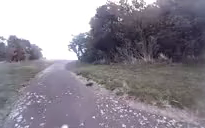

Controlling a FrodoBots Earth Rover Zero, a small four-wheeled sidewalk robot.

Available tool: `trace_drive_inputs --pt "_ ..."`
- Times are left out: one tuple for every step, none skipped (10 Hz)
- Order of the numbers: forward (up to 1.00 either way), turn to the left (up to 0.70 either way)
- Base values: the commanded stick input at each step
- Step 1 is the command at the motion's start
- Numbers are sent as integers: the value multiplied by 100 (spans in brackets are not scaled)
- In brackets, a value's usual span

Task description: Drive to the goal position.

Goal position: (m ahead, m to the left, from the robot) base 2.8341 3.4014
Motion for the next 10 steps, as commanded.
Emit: trace_drive_inputs --pt "0 82" --pt "0 85" --pt "0 85" --pt "0 85" --pt "0 85" --pt "0 85" --pt "0 0" --pt "0 0" --pt "0 2" --pt "0 7"
